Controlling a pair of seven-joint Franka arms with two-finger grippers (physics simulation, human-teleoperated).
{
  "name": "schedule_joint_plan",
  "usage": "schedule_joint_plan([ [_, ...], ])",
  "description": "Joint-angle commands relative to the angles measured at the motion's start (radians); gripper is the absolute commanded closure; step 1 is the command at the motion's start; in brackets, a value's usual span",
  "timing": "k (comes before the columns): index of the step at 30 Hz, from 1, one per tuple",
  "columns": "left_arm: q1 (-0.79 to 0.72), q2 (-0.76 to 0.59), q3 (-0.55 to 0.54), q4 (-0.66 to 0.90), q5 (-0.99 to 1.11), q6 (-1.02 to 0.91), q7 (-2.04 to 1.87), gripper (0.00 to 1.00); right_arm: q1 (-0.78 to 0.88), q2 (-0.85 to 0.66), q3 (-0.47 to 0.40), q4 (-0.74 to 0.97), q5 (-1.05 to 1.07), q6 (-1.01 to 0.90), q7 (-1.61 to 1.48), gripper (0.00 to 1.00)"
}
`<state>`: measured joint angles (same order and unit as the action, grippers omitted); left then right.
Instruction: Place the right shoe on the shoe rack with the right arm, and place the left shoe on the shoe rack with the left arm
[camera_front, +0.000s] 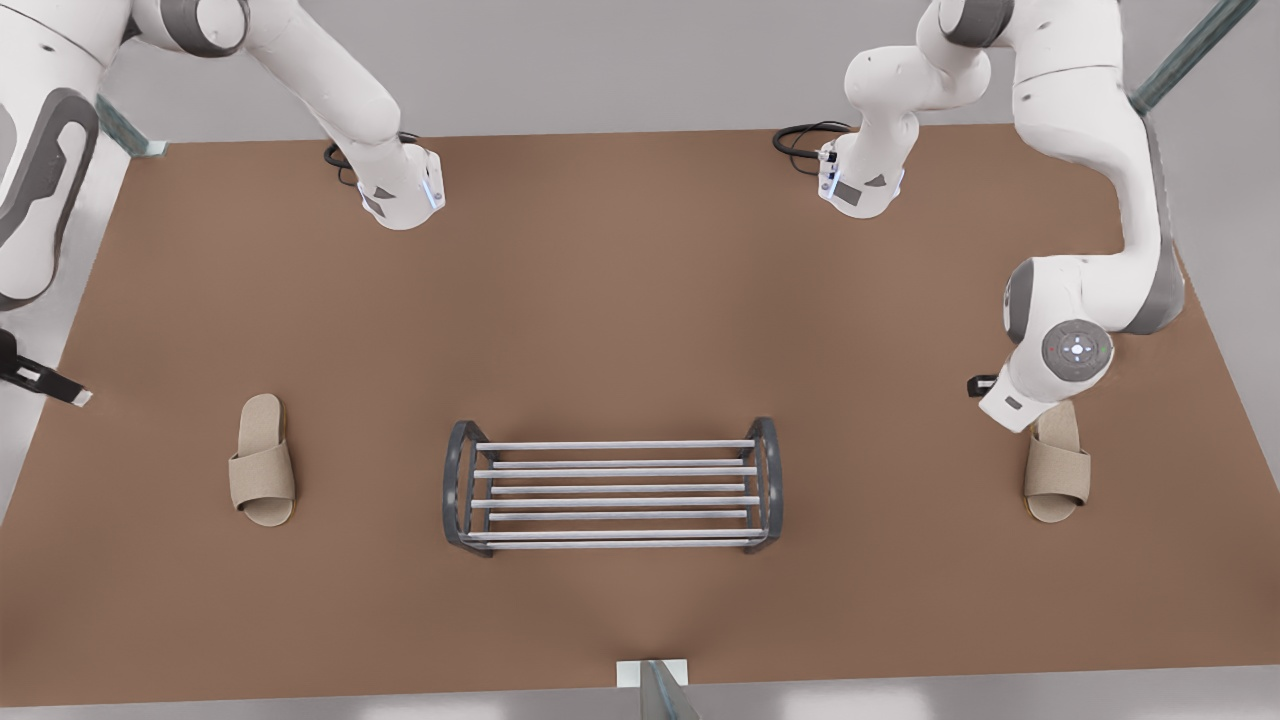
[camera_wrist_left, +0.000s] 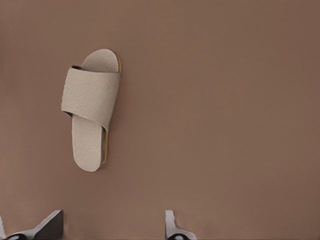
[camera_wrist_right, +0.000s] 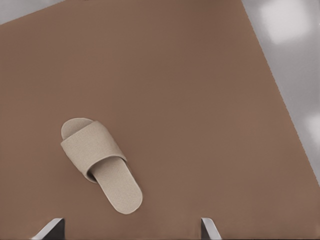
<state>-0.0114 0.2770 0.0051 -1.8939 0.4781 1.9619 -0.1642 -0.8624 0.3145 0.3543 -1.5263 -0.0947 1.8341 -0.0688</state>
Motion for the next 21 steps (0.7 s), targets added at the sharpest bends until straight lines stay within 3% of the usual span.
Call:
schedule_joint_plan([
  [1, -0.013, 0.024, 0.001, -0.071, 0.477, 0.397, -1.449, 0.00, -0.133, 0.080, 0.000, 0.003, 0.135, 0.160, -1.066, 0.00],
  [3, -0.012, 0.079, 0.003, -0.073, 0.749, 0.390, -2.271, 0.00, -0.152, 0.129, 0.000, 0.006, 0.162, 0.214, -1.192, 0.00],
  [7, -0.041, 0.079, 0.001, -0.119, 0.945, 0.405, -2.851, 0.00, -0.132, 0.149, 0.018, 0.003, 0.283, 0.310, -1.605, 0.00],
  [8, -0.041, 0.079, 0.001, -0.131, 0.959, 0.479, -2.989, 0.00, -0.179, 0.222, 0.118, 0.015, 0.299, 0.321, -1.824, 0.00],
  [9, -0.039, 0.079, 0.006, -0.137, 1.002, 0.515, -3.091, 0.00, -0.299, 0.250, 0.310, -0.001, 0.299, 0.373, -1.953, 0.00],
  [11, -0.038, 0.056, 0.039, -0.185, 1.060, 0.558, -3.240, 0.00, -0.330, 0.282, 0.465, -0.046, 0.273, 0.462, -2.105, 0.00],
  [13, -0.039, 0.053, 0.105, -0.257, 1.200, 0.612, -3.305, 0.00, -0.475, 0.304, 0.708, -0.201, 0.192, 0.657, -2.261, 0.00],
  [14, -0.039, 0.048, 0.142, -0.290, 1.342, 0.646, -3.381, 0.00, -0.602, 0.354, 0.868, -0.310, 0.078, 0.767, -2.263, 0.00],
  [16, -0.038, 0.051, 0.194, -0.329, 1.603, 0.712, -3.433, 0.00, -0.592, 0.399, 0.986, -0.383, -0.158, 0.892, -2.261, 0.00],
  [18, -0.038, 0.050, 0.233, -0.344, 1.789, 0.726, -3.453, 0.00, -0.573, 0.399, 1.022, -0.485, -0.371, 1.066, -2.263, 0.00],
  [20, -0.038, 0.053, 0.245, -0.350, 2.002, 0.770, -3.454, 0.00, -0.540, 0.419, 1.014, -0.549, -0.808, 1.286, -2.252, 0.00],
  [21, -0.036, 0.053, 0.245, -0.350, 2.103, 0.796, -3.454, 0.00, -0.552, 0.469, 1.009, -0.566, -1.005, 1.307, -2.251, 0.00],
])
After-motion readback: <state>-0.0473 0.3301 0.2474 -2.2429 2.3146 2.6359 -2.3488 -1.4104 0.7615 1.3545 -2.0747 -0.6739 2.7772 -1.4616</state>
